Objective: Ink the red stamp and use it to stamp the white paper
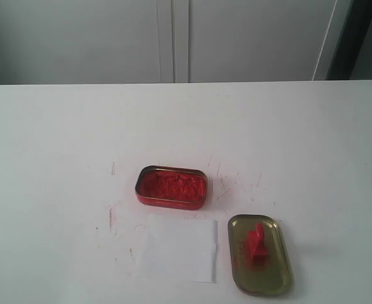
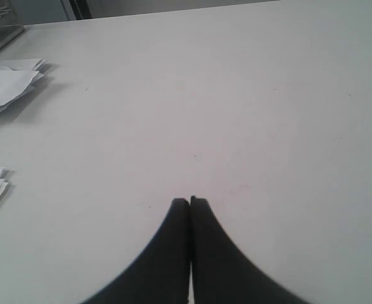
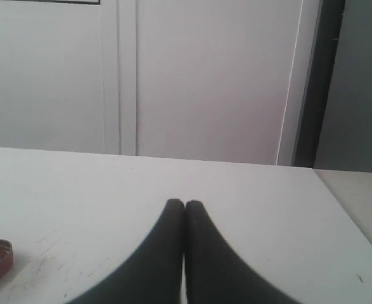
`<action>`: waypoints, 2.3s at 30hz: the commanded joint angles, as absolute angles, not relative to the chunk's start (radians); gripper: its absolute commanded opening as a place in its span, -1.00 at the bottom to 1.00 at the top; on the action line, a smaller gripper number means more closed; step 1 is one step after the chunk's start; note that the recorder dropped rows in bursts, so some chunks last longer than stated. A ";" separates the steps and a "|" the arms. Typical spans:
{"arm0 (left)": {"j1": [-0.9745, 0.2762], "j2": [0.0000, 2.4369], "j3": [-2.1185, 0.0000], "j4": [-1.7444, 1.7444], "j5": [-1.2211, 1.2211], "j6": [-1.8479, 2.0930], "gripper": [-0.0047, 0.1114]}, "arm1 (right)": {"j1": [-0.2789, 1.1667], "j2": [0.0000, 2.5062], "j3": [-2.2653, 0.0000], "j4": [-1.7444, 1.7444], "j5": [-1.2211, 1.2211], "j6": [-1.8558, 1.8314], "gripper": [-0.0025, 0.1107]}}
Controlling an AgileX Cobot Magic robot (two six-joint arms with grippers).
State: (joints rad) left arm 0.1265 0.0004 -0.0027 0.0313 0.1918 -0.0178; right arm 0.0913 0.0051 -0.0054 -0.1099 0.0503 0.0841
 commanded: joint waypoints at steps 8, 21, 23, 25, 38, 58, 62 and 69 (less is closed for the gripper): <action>0.126 0.000 0.000 0.031 0.189 -0.022 -0.92 | 0.086 0.000 0.000 -0.108 0.022 0.023 -0.96; 0.126 0.000 0.000 0.031 0.189 -0.022 -0.92 | 0.086 0.000 0.000 -0.108 -0.274 0.023 -0.96; 0.126 0.000 0.000 0.031 0.189 -0.022 -0.92 | 0.086 0.000 0.000 -0.108 -0.293 0.023 -0.96; 0.126 0.000 0.000 0.031 0.189 -0.022 -0.92 | 0.086 0.000 0.000 -0.108 -0.293 0.023 -0.96; 0.126 0.000 0.000 0.031 0.189 -0.022 -0.92 | 0.086 0.000 0.000 -0.104 -0.295 0.023 -0.96; 0.126 0.000 0.000 0.031 0.189 -0.022 -0.92 | 0.086 0.040 -0.223 -0.074 0.021 0.023 -0.96; 0.126 0.000 0.000 0.031 0.189 -0.022 -0.92 | 0.086 0.108 -0.269 -0.074 0.083 0.023 -0.96; 0.126 0.000 0.000 0.031 0.189 -0.022 -0.92 | 0.086 0.212 -0.329 -0.074 0.160 0.029 -0.96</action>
State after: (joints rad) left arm 0.1265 0.0004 -0.0027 0.0313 0.1918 -0.0178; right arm 0.0913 0.1770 -0.3011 -0.0760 0.1202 0.0335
